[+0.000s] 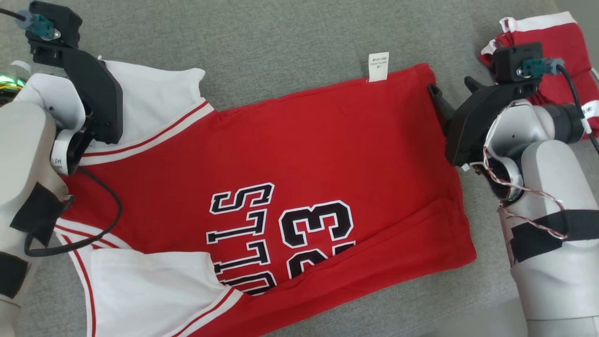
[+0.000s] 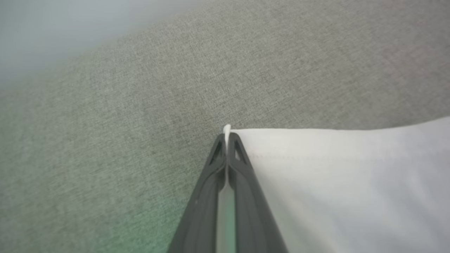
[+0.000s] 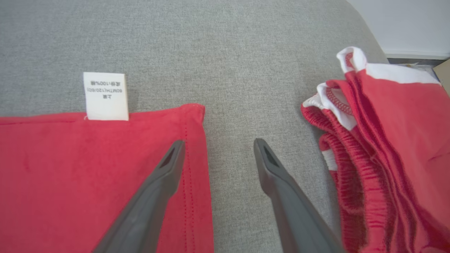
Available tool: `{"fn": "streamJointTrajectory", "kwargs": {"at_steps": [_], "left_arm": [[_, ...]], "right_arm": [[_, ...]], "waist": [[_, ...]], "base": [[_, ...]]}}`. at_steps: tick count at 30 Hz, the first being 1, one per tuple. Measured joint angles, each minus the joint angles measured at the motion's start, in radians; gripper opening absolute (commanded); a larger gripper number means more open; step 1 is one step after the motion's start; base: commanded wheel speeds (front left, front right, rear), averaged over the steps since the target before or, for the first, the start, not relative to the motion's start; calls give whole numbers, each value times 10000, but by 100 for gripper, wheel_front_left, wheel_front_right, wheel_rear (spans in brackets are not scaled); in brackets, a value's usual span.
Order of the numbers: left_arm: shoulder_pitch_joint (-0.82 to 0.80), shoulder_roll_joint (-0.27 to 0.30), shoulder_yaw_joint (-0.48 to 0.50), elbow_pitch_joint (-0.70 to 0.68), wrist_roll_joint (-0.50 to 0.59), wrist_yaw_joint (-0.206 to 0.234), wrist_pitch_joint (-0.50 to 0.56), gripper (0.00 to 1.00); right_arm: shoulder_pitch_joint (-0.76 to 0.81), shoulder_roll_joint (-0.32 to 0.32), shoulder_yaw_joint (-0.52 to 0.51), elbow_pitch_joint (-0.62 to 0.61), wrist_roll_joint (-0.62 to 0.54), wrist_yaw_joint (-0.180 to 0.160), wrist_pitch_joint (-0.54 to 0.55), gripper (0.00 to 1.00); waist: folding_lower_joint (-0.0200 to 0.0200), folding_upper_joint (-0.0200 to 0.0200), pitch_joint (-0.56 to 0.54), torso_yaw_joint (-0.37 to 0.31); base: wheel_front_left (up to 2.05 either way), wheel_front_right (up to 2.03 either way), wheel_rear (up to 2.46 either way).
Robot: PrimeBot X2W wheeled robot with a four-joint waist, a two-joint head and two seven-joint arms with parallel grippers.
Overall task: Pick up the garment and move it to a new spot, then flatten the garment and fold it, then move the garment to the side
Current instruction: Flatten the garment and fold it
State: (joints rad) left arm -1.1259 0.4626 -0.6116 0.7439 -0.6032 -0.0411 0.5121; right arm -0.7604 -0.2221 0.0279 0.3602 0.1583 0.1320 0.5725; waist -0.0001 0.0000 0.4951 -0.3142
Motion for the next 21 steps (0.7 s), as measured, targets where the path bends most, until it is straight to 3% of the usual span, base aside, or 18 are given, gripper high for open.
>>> {"fn": "streamJointTrajectory", "kwargs": {"at_steps": [13, 21], "left_arm": [[62, 58, -107, -825, -73, 96, 148, 0], [36, 35, -188, -1200, -102, 146, 186, 0]], "right_arm": [[-1104, -320, 360, 646, 232, 0, 848, 100], [-1405, -286, 297, 1198, -307, 0, 1195, 99]], "waist": [[0, 0, 203, 360], [0, 0, 364, 546]], "base": [[0, 0, 0], [0, 0, 0]]}}
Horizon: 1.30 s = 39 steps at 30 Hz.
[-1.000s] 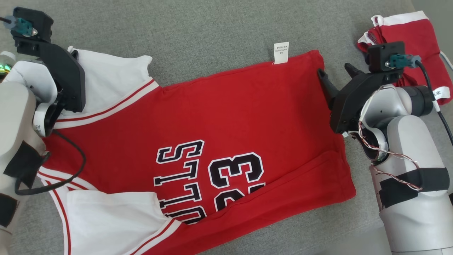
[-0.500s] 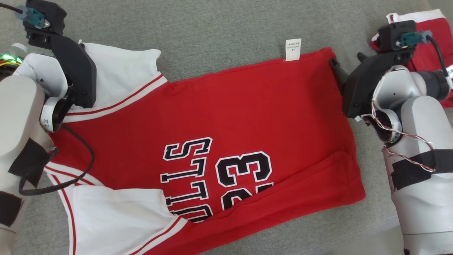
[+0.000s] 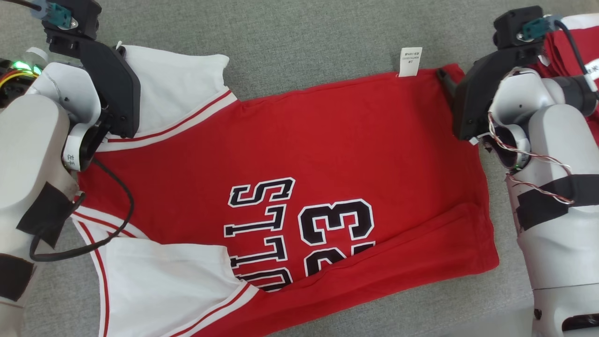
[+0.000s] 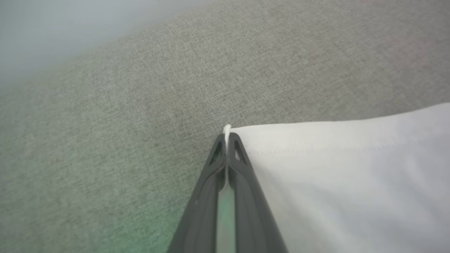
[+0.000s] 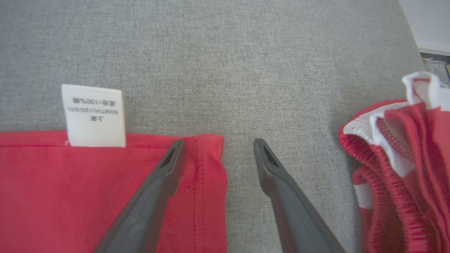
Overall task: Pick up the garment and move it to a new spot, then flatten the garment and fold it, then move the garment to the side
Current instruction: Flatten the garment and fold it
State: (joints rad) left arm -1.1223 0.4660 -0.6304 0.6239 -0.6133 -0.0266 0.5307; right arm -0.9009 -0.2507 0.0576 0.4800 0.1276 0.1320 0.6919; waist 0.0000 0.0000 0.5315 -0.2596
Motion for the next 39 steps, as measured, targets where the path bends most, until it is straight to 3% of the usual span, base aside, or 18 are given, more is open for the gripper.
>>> {"fn": "streamJointTrajectory", "kwargs": {"at_steps": [4, 5, 6, 8, 9, 20, 28, 35, 39], "left_arm": [[-2, 29, -23, -86, -15, 0, 21, 0], [-2, 29, -23, -86, -15, 0, 21, 0], [-2, 33, -25, -92, -31, 0, 50, 0], [1, 35, -46, -125, -46, 2, 75, 0], [1, 35, -46, -125, -46, 2, 75, 0], [487, -123, 485, -614, -569, -215, -1894, 0], [2219, -201, 1106, -1935, -1413, -525, -3685, 0], [4498, -428, 1498, -3749, -2102, -320, -4964, 0], [5835, -535, 1592, -4650, -2418, 21, -5423, 0]], "right_arm": [[-60, 90, 171, 119, 123, -2, 295, 89], [-60, 90, 171, 119, 123, -2, 295, 75], [-68, 88, 201, 140, 159, -2, 410, 49], [-68, 79, 295, 111, 255, 0, 545, 20], [-68, 79, 295, 111, 255, 0, 545, 0], [398, 2, 29, -245, 347, 0, -650, 0], [1450, -217, -343, -882, 474, 0, -1597, 0], [2679, -422, -777, -1361, 738, 0, -2249, 0], [3461, -412, -1212, -1492, 830, 0, -2464, 0]], "waist": [[0, 0, 12, 23], [0, 0, 12, 23], [0, 0, 9, 29], [0, 0, -11, 49], [0, 0, -11, 49], [1, 1, -204, 195], [1, 1, -674, 554], [0, 0, -1330, 960], [0, 0, -1756, 1200]], "base": [[0, 0, 0], [0, 0, 0], [0, 0, 0], [0, 0, 0], [0, 0, 0], [0, 0, 0], [0, 0, 0], [0, 0, 0], [0, 0, 0]]}}
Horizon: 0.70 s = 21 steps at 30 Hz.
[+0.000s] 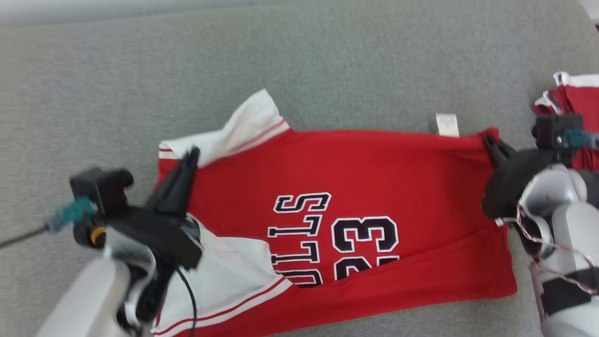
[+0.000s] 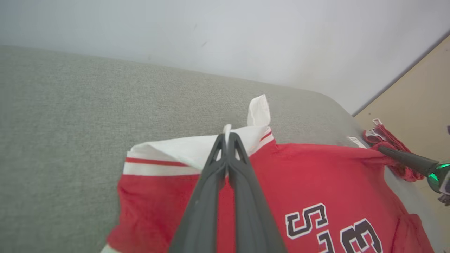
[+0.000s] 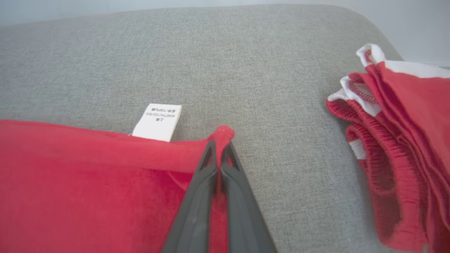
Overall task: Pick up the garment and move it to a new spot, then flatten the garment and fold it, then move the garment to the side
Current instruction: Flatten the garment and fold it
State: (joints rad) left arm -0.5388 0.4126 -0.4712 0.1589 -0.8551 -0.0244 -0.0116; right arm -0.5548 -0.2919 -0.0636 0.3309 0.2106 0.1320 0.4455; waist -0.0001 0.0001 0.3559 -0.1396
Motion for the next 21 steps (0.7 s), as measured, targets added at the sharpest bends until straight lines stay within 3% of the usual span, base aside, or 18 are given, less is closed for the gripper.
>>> {"fn": "streamJointTrajectory", "kwargs": {"at_steps": [9, 21], "left_arm": [[2061, -113, -364, -1131, -184, 508, -205, 0], [3565, -58, -514, -1225, -619, 838, -155, 0]], "right_arm": [[1516, -44, -460, -426, -86, 0, -410, 0], [2658, -447, -221, -464, -56, 0, -222, 0]], "waist": [[-1, -1, -919, 530], [-1, -1, -1486, 785]], "base": [[0, 0, 0], [0, 0, 0]]}}
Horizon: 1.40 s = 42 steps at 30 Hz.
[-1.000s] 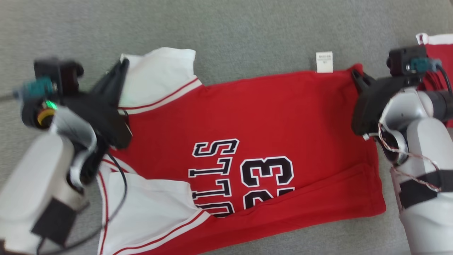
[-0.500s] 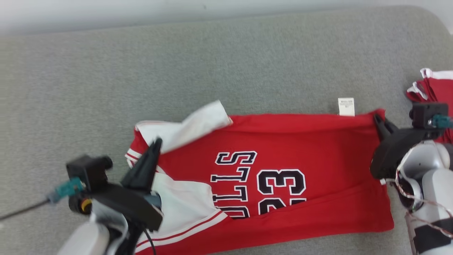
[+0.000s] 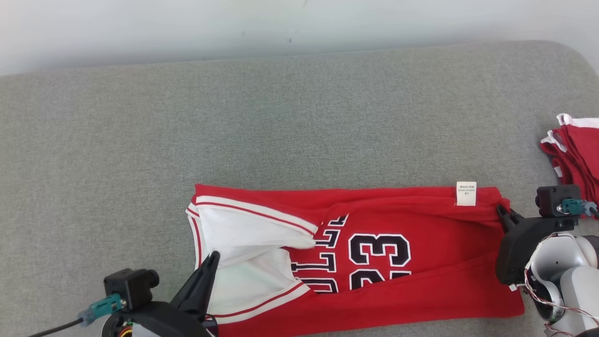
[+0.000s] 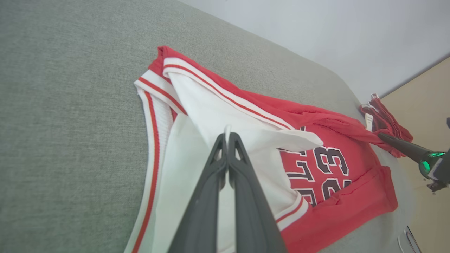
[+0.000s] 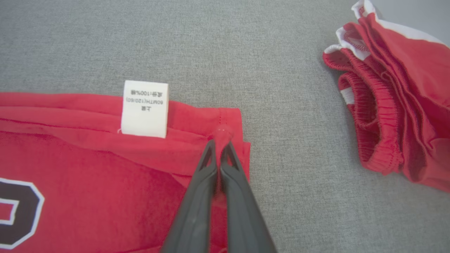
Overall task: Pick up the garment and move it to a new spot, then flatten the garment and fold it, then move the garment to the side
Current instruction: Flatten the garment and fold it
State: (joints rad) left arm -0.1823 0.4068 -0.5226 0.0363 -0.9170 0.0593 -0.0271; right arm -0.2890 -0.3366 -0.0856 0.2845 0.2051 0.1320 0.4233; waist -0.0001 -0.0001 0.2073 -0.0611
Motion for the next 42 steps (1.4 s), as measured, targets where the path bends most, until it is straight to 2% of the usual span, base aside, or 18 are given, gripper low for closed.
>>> {"fn": "streamJointTrajectory", "kwargs": {"at_steps": [12, 23, 24, 25, 26, 27, 28, 29, 30, 35, 42], "left_arm": [[704, -19, 372, -288, -491, 107, -414, 0], [1307, -77, 382, -197, -750, 221, -470, 0], [1339, -105, 368, -150, -811, 201, -462, 0], [1364, -146, 322, -92, -828, 186, -451, 0], [1370, -161, 263, -21, -825, 142, -418, 0], [1371, -173, 201, 73, -811, 121, -416, 16], [1373, -176, 119, 174, -773, 115, -395, 95], [1377, -196, 59, 263, -729, 125, -376, 95], [1377, -196, 59, 263, -729, 125, -376, 100], [1391, -238, -84, 706, -380, 290, -631, 100], [1342, -69, 132, 867, 836, 431, -2027, 100]], "right_arm": [[709, -123, -428, -604, 63, 0, -100, 0], [1683, 86, -813, -1519, 102, 0, 247, 2], [1750, 107, -832, -1553, 52, 0, 270, 9], [1789, 151, -878, -1582, 44, 0, 345, 31], [1840, 184, -895, -1616, 23, 0, 357, 77], [1872, 226, -940, -1643, -35, 0, 389, 100], [1881, 276, -995, -1655, -56, 0, 418, 100], [1899, 313, -1047, -1674, -81, 0, 426, 100], [1899, 313, -1047, -1674, -81, 0, 426, 100], [2113, 506, -1365, -1904, -167, 0, 430, 100], [2776, 1091, -2295, -2671, -297, 0, 236, 100]], "waist": [[1, 0, -258, 225], [1, 0, -365, 282], [1, 1, -366, 279], [1, 1, -369, 277], [1, 0, -371, 274], [1, 0, -375, 271], [1, 1, -385, 267], [1, 1, -400, 263], [1, 1, -400, 263], [2, 1, -540, 266], [2, 1, -896, 318]], "base": [[0, 0, 0], [0, 0, 0], [0, 0, 0], [0, 0, 0], [0, 0, 0], [0, 0, 0], [0, 0, 0], [0, 0, 0], [0, 0, 0], [0, 0, 0], [0, 0, 0]]}}
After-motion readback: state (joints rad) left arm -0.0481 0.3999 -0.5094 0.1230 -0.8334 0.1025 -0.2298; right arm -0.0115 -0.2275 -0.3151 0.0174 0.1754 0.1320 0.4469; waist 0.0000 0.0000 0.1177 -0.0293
